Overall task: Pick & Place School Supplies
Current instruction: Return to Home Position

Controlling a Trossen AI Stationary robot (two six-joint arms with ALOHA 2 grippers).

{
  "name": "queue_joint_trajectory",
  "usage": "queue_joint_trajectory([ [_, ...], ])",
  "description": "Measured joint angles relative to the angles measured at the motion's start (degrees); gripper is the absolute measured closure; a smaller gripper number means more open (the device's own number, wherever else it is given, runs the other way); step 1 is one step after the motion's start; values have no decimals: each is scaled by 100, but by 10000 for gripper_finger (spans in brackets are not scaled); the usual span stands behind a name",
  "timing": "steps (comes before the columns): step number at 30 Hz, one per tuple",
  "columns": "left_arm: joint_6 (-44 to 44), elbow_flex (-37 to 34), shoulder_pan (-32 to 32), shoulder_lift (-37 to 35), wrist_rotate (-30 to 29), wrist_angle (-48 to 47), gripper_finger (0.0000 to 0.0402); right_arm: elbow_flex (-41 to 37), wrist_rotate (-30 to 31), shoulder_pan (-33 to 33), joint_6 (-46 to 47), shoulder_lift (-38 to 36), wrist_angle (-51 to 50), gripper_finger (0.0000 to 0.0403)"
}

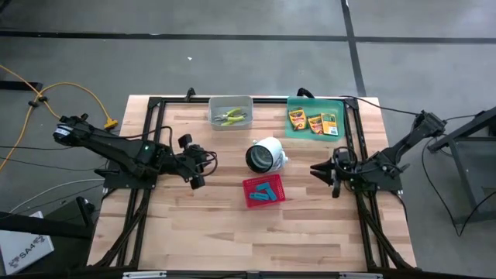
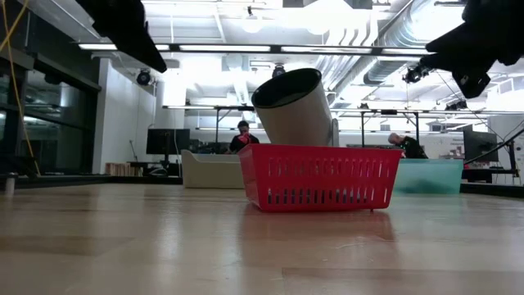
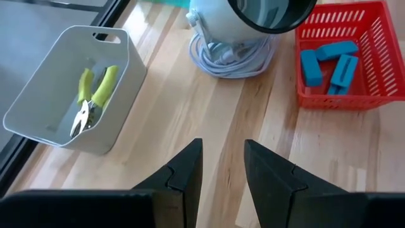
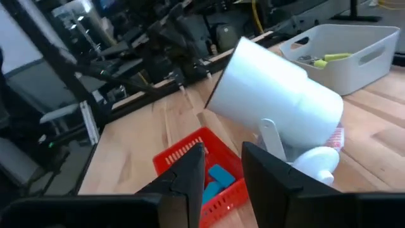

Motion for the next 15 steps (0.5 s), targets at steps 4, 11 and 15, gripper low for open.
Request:
queue_joint_trajectory([
  [4, -59, -4, -17, 2, 20, 32, 291, 4, 861, -89, -362, 13, 380, 306],
  [11, 410, -522, -84, 8, 422, 1020, 291, 7, -424, -565, -433, -153, 517, 306],
  [15, 673, -903, 137, 9, 972, 1630, 291, 7, -1277, -942, -404, -241, 575, 306],
])
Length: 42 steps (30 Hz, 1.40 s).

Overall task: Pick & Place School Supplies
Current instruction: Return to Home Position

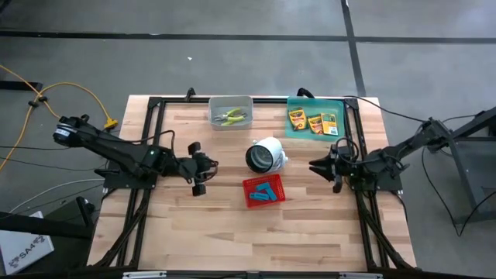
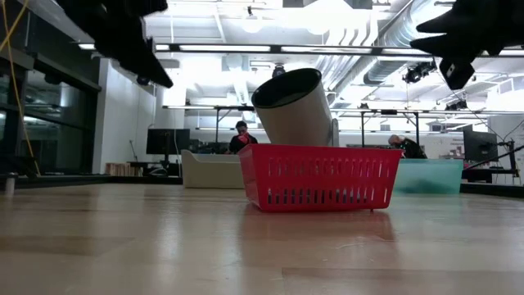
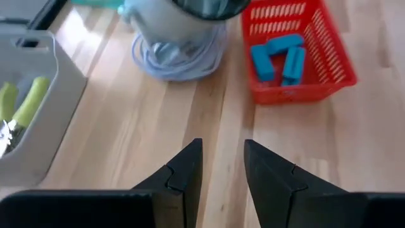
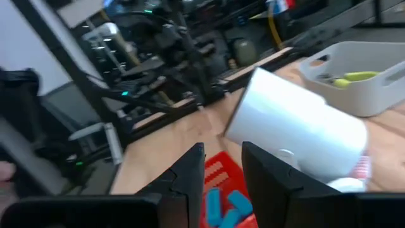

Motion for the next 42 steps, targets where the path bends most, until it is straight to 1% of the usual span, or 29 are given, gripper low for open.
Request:
queue_joint_trajectory([
  [4, -6, -296, 298, 0, 134, 327, 291, 0, -565, -338, -4, -6, -3, 306],
  [7, 33, -546, 512, 2, 444, 644, 291, 0, -874, -549, -4, 6, -1, 306],
  [11, 103, -841, 722, 0, 779, 1054, 291, 0, -1057, -740, -100, 66, 1, 306],
  [19, 75, -1014, 950, -5, 810, 1101, 291, 0, -1063, -906, -170, 166, -20, 306],
  [25, 77, -1014, 960, -235, 814, 1101, 291, 0, -1053, -904, -118, 406, 110, 306],
  [31, 74, -1014, 960, -400, 816, 1102, 291, 2, -984, -909, -293, 671, 239, 306],
  [33, 72, -1014, 960, -407, 832, 1087, 291, 2, -853, -909, -304, 693, 165, 306],
  [38, 57, -1014, 956, -415, 1027, 1104, 291, 0, -468, -913, -256, 539, -256, 306],
  [42, 57, -1013, 956, -415, 1111, 1142, 291, 0, -432, -937, -302, 380, -287, 306],
])
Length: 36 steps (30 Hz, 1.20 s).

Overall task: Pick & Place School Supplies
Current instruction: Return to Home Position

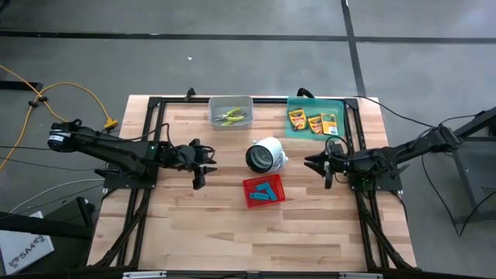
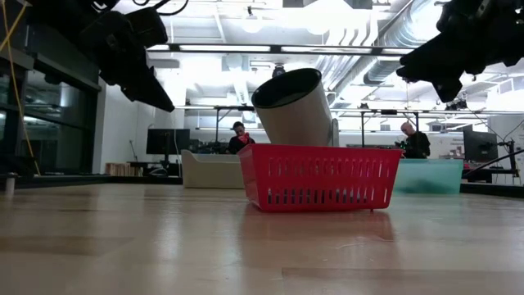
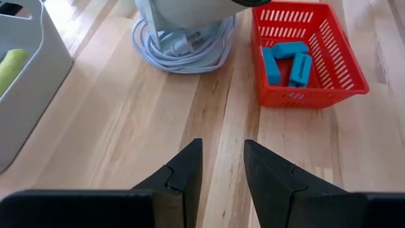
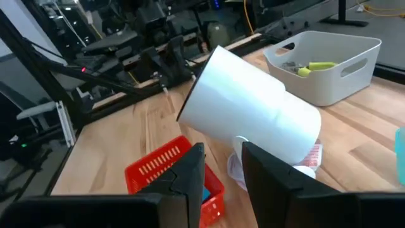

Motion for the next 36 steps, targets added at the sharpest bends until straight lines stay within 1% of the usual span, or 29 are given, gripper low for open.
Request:
queue_joint_trajectory([
  [3, 0, -1, 0, 0, 0, 34, 291, 0, -33, -177, -96, -128, -12, 306],
  [5, 0, -1, 0, 0, 1, 43, 291, 0, -194, -394, -153, -212, -7, 306],
  [14, -42, -1, -11, 0, 17, 54, 291, 0, -1113, -1722, -277, -402, -65, 306],
  [16, -43, 0, -11, 0, 18, 54, 291, 2, -1398, -1920, -199, -404, -182, 306],
  [18, -51, -1, -11, 0, 96, 54, 291, 2, -1519, -2014, -34, -402, -400, 306],
  [22, -68, 0, -11, 0, 260, 52, 291, 2, -1337, -2019, 247, -400, -773, 306],
  [26, -67, 1, -11, 0, 361, 54, 291, 2, -1163, -1989, 313, -402, -800, 306],
  [32, -92, 1, -11, 0, 361, 53, 291, -121, -1161, -1538, 341, -440, -754, 306],
  [36, -94, 1, -11, 0, 358, 54, 291, -395, -884, -1228, 485, -674, -760, 306],
])
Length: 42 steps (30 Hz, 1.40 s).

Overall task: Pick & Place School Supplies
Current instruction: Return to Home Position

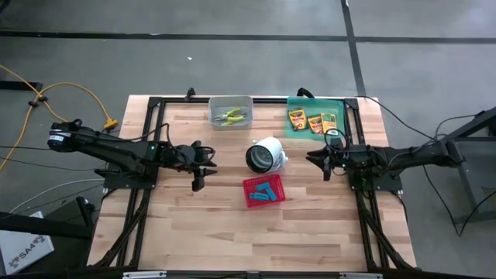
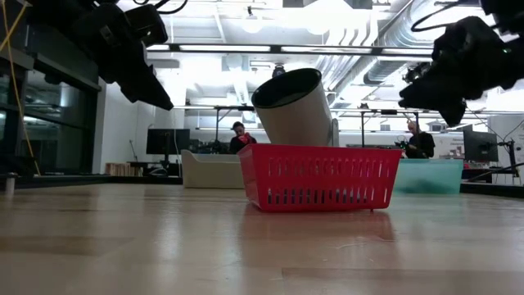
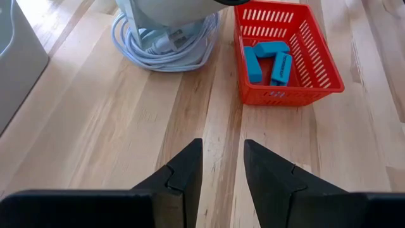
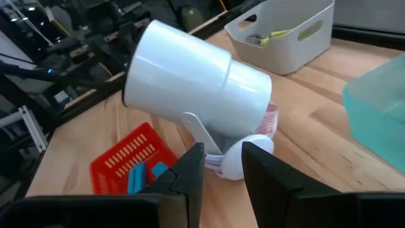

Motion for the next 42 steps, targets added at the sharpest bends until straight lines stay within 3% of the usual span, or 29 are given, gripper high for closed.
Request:
queue_joint_trajectory([
  [14, -14, 0, 0, 0, -4, 108, 291, -643, -56, 231, 1, -1149, 173, 306],
  [20, -15, 0, 0, 0, -9, 144, 291, -711, -414, 308, -191, -1152, 374, 306],
  [25, -13, 0, 0, 0, 89, 142, 291, -855, -1298, 315, -150, -1152, 604, 306],
  [31, -14, 0, 0, 0, 114, 140, 291, -857, -1795, 310, -214, -1152, 497, 306],
  [42, -142, 0, -74, 0, 122, 136, 291, -859, -1892, 310, -423, -1146, 488, 306],
])
